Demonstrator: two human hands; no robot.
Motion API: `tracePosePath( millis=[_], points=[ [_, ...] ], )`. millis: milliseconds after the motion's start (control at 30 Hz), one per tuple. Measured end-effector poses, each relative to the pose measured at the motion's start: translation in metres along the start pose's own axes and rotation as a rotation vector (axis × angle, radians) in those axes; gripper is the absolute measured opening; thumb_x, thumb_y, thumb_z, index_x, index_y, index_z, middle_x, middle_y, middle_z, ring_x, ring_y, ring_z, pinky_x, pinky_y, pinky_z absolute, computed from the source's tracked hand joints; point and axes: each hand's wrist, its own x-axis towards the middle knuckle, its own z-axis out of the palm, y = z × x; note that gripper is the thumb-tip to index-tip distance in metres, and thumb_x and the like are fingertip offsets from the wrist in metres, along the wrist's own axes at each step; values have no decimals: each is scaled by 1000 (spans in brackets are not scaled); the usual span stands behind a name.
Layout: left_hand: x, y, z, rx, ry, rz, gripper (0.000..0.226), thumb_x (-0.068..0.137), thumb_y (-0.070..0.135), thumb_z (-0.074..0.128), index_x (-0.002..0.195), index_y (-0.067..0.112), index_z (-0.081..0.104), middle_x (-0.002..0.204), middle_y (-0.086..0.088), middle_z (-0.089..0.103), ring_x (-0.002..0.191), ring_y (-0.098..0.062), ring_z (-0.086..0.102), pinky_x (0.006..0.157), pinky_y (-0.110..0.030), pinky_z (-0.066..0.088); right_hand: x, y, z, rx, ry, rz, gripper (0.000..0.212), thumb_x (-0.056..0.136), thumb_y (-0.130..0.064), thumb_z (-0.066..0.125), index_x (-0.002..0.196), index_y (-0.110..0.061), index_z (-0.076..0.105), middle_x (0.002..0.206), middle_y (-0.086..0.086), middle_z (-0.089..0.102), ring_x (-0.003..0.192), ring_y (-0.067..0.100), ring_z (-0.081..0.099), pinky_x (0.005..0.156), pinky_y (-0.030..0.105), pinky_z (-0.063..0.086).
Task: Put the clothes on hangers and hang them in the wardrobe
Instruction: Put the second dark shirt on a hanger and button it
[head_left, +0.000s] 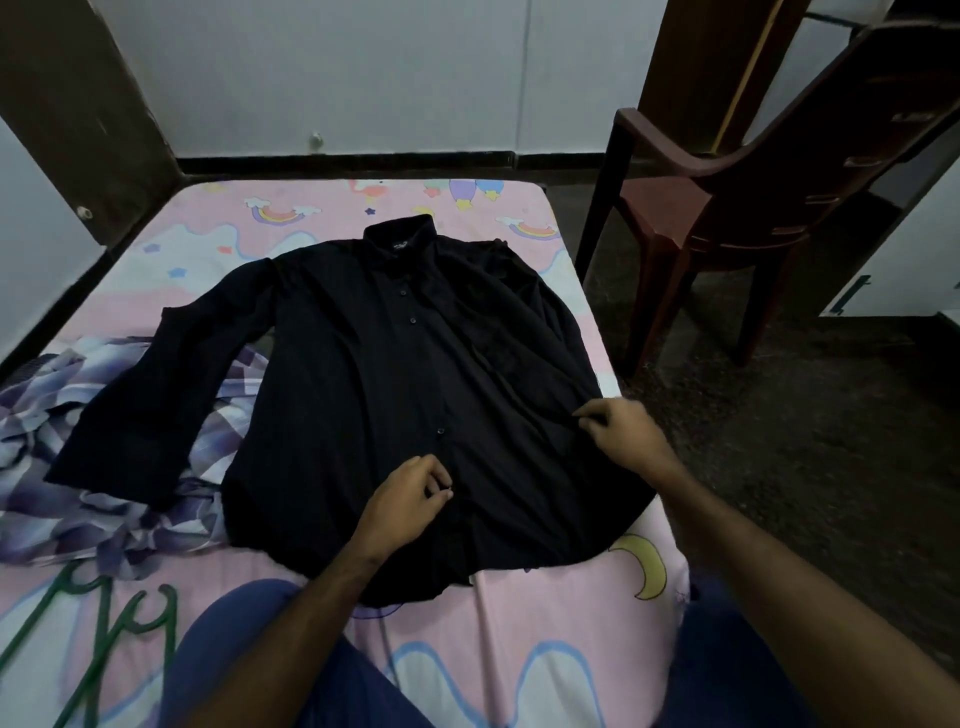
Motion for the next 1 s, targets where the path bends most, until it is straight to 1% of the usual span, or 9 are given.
tracePosePath(
  millis=[100, 233, 367, 433, 500, 633, 767, 900, 1000],
  points=[
    [3, -4, 0, -85, 12, -40, 13, 87, 16, 73, 84, 25, 64, 86, 9, 65, 76, -3, 62, 72, -25, 51, -6, -15, -20, 91, 42, -119, 19, 98, -23, 63, 112, -29, 75, 113, -9, 75, 106, 16, 69, 93, 39, 54],
    [4, -3, -2, -158, 21, -103, 12, 85, 26, 77, 82, 29, 66, 74, 9, 67, 61, 0, 61, 66, -31, 55, -40, -60, -24, -184, -68, -358, 20, 100, -35, 55, 115, -33, 68, 114, -10, 73, 106, 18, 68, 85, 41, 56],
    [-2, 5, 2, -28, 53, -112, 11, 84, 31, 75, 85, 31, 64, 76, 14, 66, 73, 2, 60, 63, -23, 43, -76, -96, 32, -393, -383, -280, 27, 101, -33, 52, 126, -28, 57, 115, 13, 68, 103, 41, 66, 80, 42, 54],
    [-4, 7, 2, -84, 57, -146, 12, 85, 28, 75, 83, 30, 63, 78, 13, 67, 65, -1, 61, 59, -23, 43, -88, -106, 56, -302, -564, -214, 34, 100, -28, 55, 133, -20, 51, 119, 18, 67, 106, 41, 65, 83, 43, 54],
    [-4, 7, 0, -236, 41, -200, 11, 87, 22, 74, 83, 25, 64, 81, 7, 69, 50, -6, 62, 45, -23, 43, -89, -110, 68, -248, -648, -158, 37, 100, -33, 58, 131, -16, 47, 119, 16, 67, 104, 37, 66, 83, 43, 54],
    [-5, 11, -4, -380, 48, -248, 8, 89, 10, 69, 88, 8, 62, 68, -8, 66, 33, -6, 51, 32, -23, 36, -76, -115, 63, -351, -443, -144, 34, 99, -52, 52, 103, -21, 64, 102, 5, 71, 95, 28, 69, 76, 36, 51],
    [-4, 10, -4, -428, 63, -250, 7, 88, 7, 67, 90, 8, 61, 75, -9, 65, 36, -6, 53, 32, -24, 38, -58, -130, 70, -73, -228, -179, 12, 96, -27, 62, 101, -17, 60, 99, 0, 67, 90, 24, 67, 72, 37, 54],
    [-3, 6, -4, -497, 78, -262, 9, 89, 6, 64, 96, 12, 63, 85, -6, 64, 46, -12, 60, 36, -28, 46, -48, -135, 96, -73, -231, -55, 41, 87, -39, 72, 112, -13, 51, 111, 3, 59, 94, 26, 64, 74, 36, 52],
    [-5, 5, -3, -536, 60, -253, 7, 92, 6, 65, 98, 11, 65, 89, -8, 66, 49, -15, 62, 37, -28, 48, -50, -130, 107, -158, -181, -40, 47, 85, -38, 72, 114, -10, 49, 115, 10, 58, 96, 29, 65, 76, 38, 53]
  ],
)
